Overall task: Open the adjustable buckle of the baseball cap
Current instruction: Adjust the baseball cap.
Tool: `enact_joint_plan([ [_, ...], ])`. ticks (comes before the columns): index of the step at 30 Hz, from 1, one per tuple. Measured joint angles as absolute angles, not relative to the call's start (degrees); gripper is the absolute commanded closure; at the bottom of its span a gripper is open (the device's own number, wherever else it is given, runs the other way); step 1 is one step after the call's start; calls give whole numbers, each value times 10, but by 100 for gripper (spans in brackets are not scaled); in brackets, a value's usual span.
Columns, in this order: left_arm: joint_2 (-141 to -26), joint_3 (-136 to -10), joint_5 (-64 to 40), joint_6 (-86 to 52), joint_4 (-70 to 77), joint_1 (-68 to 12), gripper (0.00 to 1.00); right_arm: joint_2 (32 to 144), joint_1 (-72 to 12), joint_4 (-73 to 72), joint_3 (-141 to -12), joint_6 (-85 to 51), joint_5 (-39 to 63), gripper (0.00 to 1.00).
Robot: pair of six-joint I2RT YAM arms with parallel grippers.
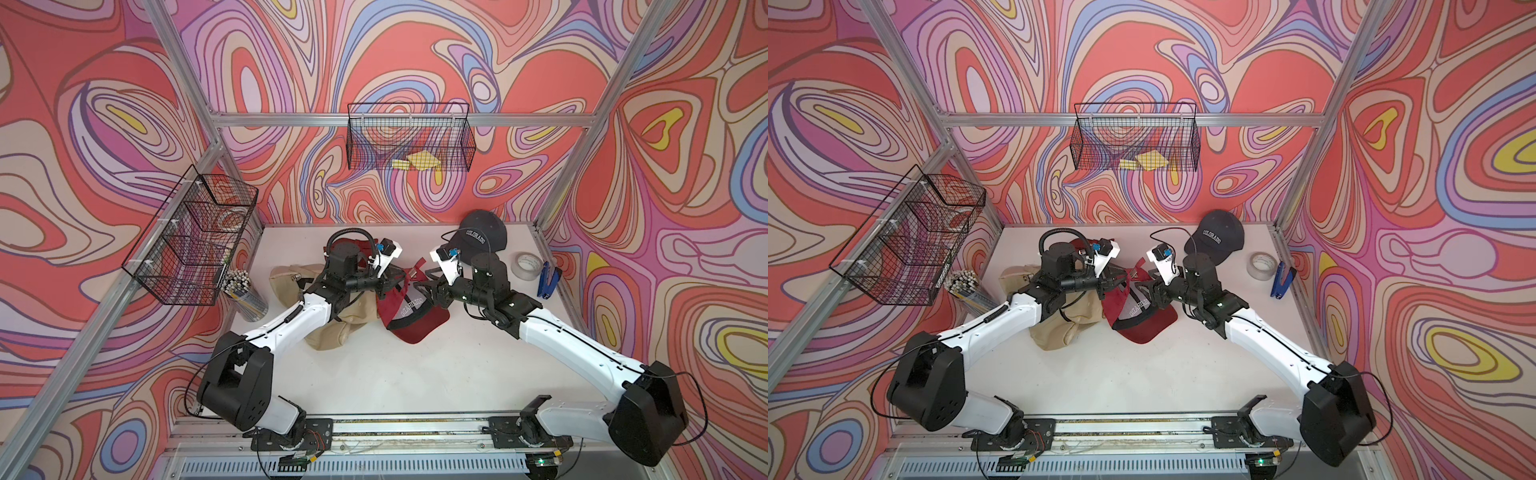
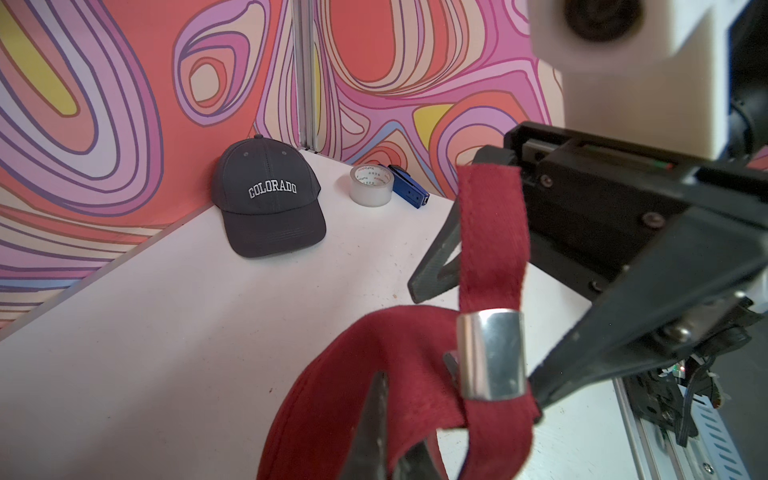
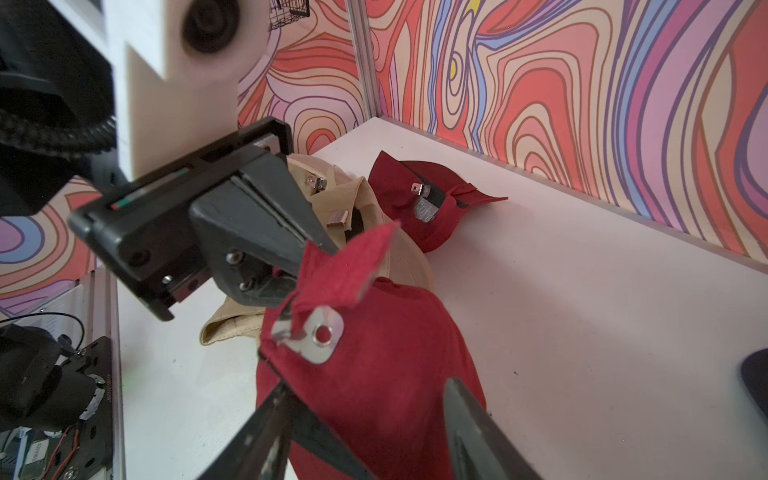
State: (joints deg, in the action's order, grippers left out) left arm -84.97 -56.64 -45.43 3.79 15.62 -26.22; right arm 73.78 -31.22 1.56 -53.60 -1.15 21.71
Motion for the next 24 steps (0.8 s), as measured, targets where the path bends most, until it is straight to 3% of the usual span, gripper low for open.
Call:
enact_joint_plan([
  [9,-850,-566,-454,34,156,-262,93,748,-313,-31,-536,-54,185,66],
  [18,-856,-574,-460,32,156,-262,93,761,-313,-74,-536,-78,194,56],
  [24,-858,-576,-461,32,156,-262,98,767,-323,-77,-536,-62,202,52],
])
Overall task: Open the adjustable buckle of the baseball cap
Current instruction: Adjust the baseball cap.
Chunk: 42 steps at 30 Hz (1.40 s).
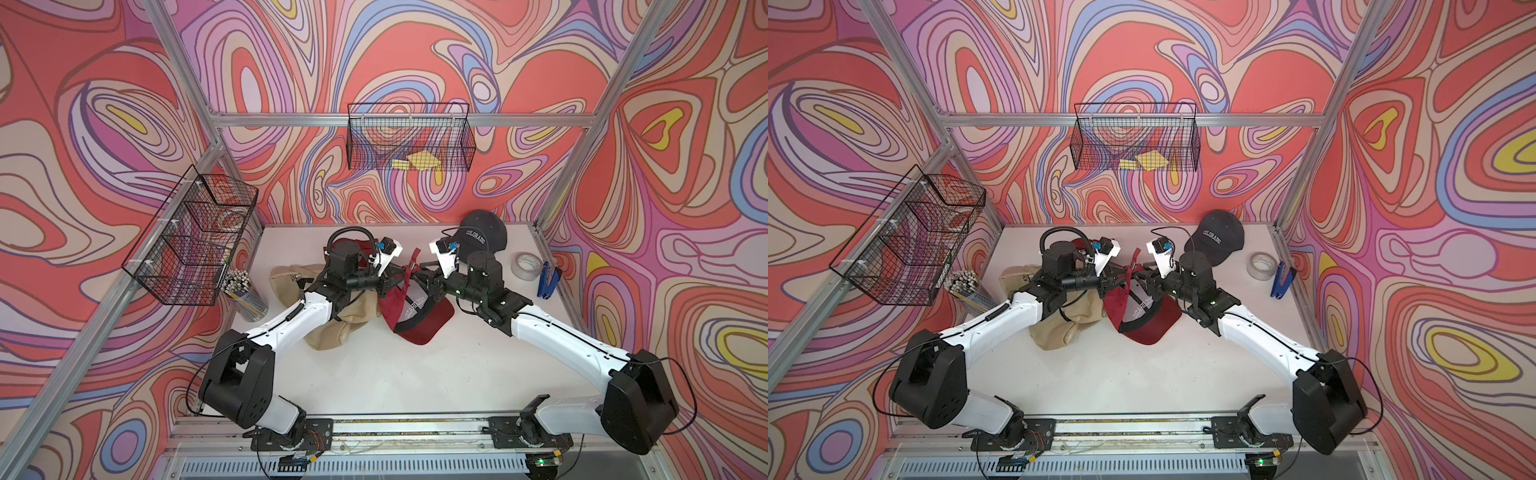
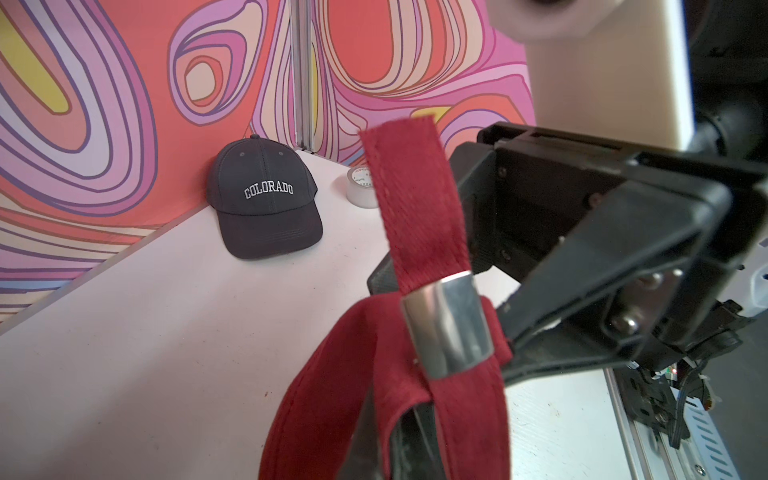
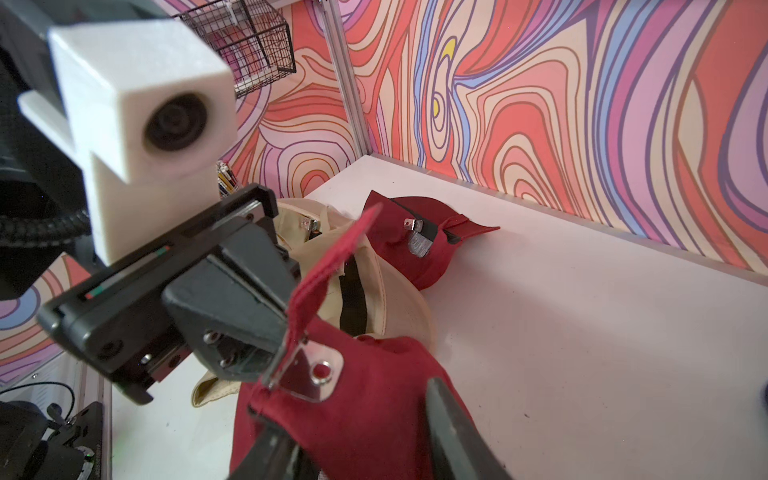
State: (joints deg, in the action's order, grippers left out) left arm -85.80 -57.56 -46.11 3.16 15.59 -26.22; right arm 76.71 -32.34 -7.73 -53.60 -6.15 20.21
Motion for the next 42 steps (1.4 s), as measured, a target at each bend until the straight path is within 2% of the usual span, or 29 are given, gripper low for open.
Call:
enact_joint_plan([
  [8,-861,-582,-464,32,155,-262,97,767,-340,-78,-536,-33,199,61],
  [13,-861,-584,-465,32,152,-262,75,771,-347,-76,-543,-11,182,81],
  [18,-861,-588,-446,33,138,-255,62,772,-347,-69,-548,16,169,100],
  [22,-861,-607,-441,44,107,-251,54,772,-347,-55,-562,57,170,100],
  [27,-856,-645,-472,66,54,-246,50,775,-343,-19,-609,117,186,100],
  [42,-808,-676,-543,90,-1,-220,38,827,-206,-1,-655,156,378,100],
])
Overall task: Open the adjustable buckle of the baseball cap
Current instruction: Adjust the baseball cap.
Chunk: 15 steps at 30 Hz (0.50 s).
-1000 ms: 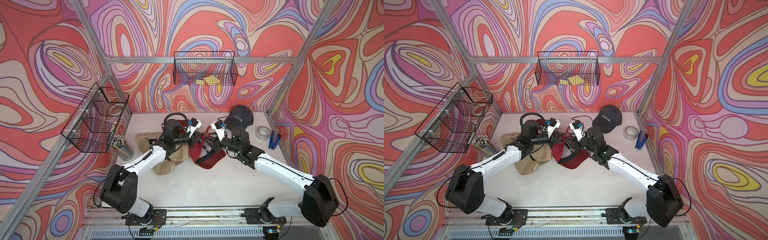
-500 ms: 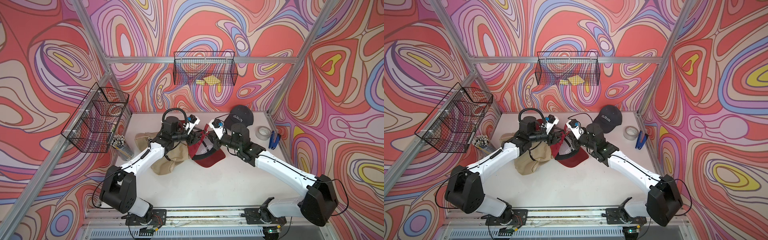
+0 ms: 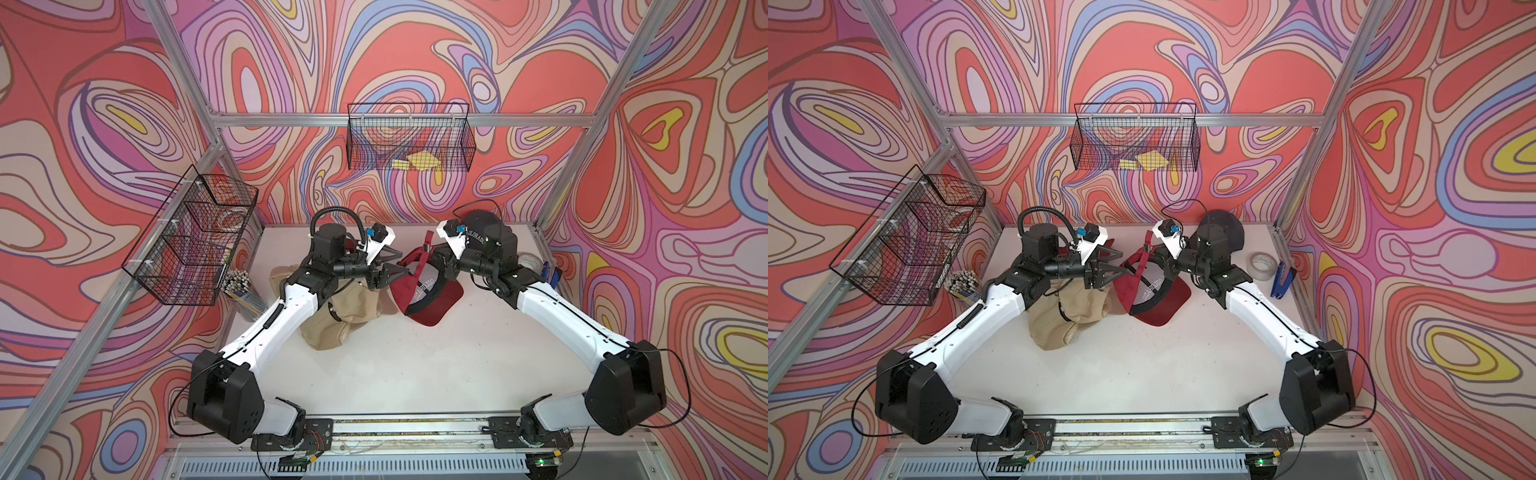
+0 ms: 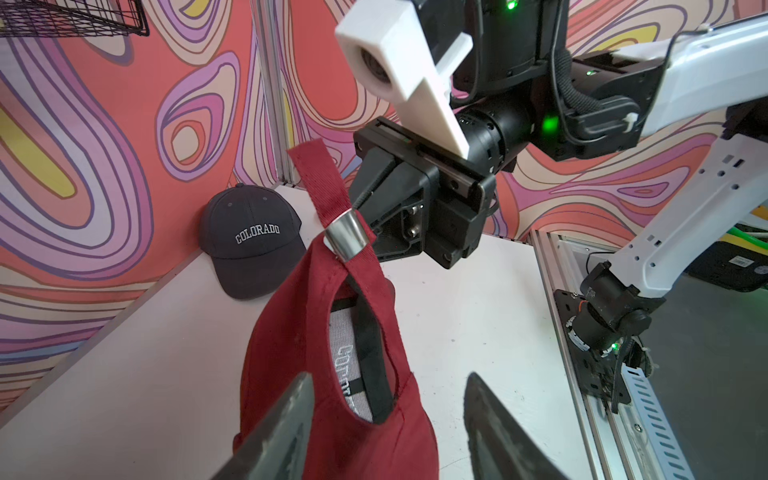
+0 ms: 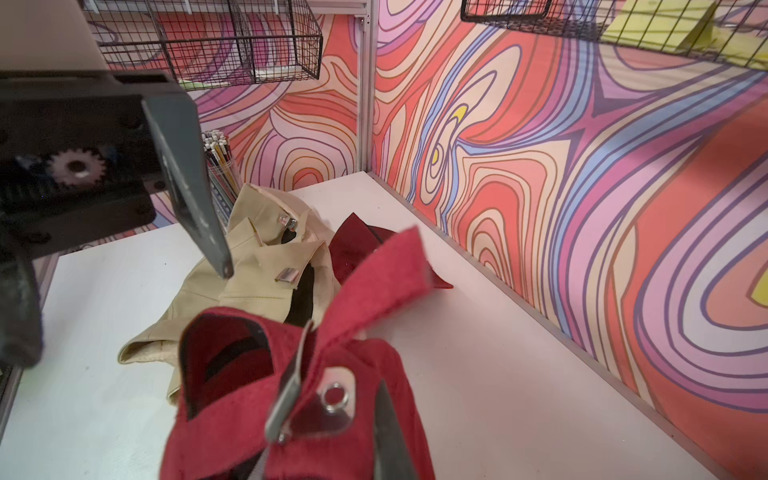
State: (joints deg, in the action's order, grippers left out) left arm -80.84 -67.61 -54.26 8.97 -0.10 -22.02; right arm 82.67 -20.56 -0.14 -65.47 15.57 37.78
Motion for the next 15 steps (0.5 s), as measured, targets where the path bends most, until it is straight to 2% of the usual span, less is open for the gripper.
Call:
enact_joint_plan([
  [7,-808,-674,-559,104,2,-209,37,864,-203,50,-690,219,494,100],
  [15,-842,-674,-596,116,2,-203,38,894,-203,116,-715,296,574,100],
])
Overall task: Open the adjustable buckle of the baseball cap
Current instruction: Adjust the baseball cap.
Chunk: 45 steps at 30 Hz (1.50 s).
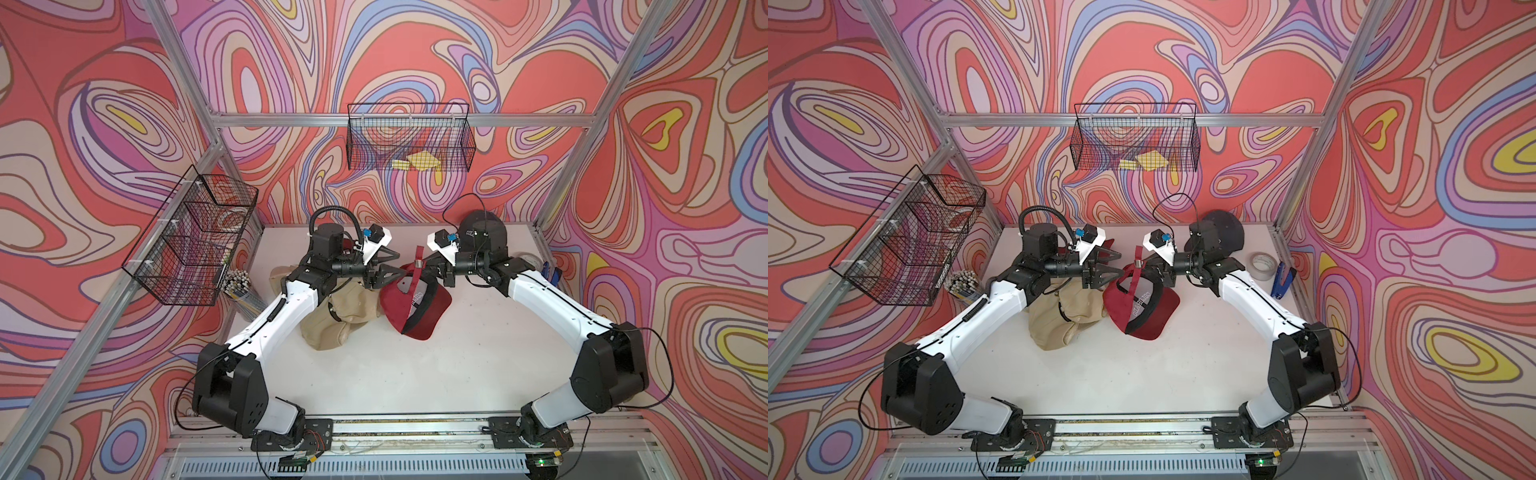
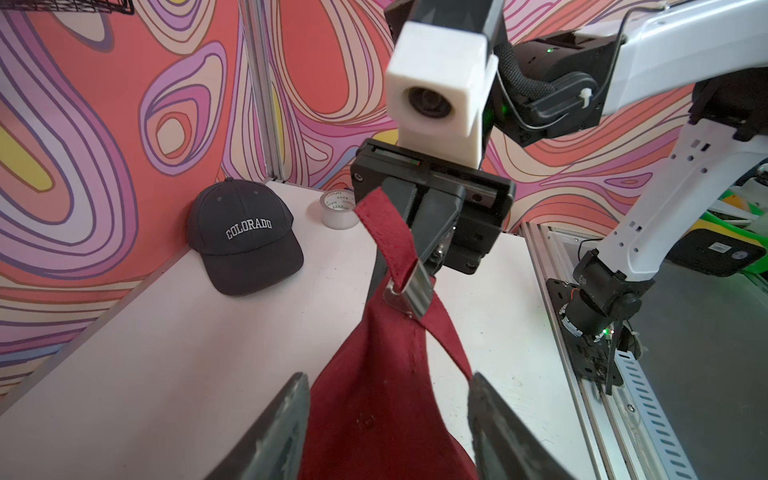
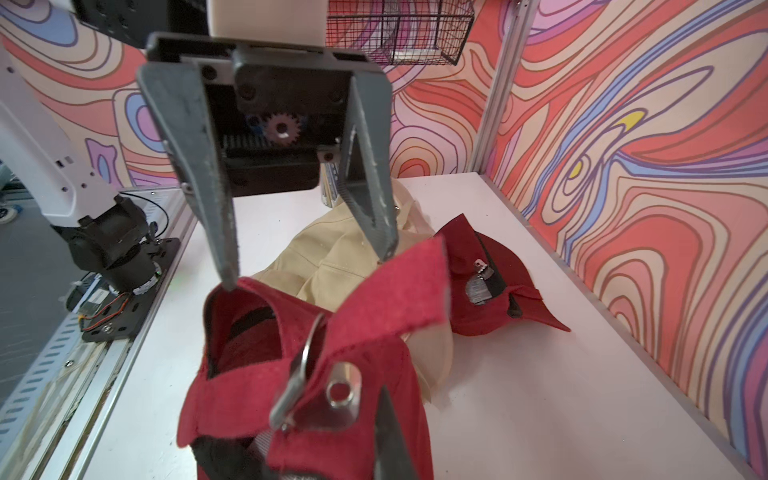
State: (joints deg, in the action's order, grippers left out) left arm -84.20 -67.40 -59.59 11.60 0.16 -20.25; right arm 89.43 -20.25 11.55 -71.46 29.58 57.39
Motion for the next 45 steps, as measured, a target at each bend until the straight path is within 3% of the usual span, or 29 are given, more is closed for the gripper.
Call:
enact_joint_plan([
  [20,-870,-674,-615,121,-4,-216,49,908,-203,76,-703,286,675,100],
  [31,-870,-674,-620,106,11,-225,48,908,-204,54,-690,262,667,100],
  [36,-870,-674,-621,110,8,-230,54,908,-204,36,-682,250,667,100],
  [45,-871,-674,-621,120,-7,-233,73,908,-209,21,-675,236,667,100],
])
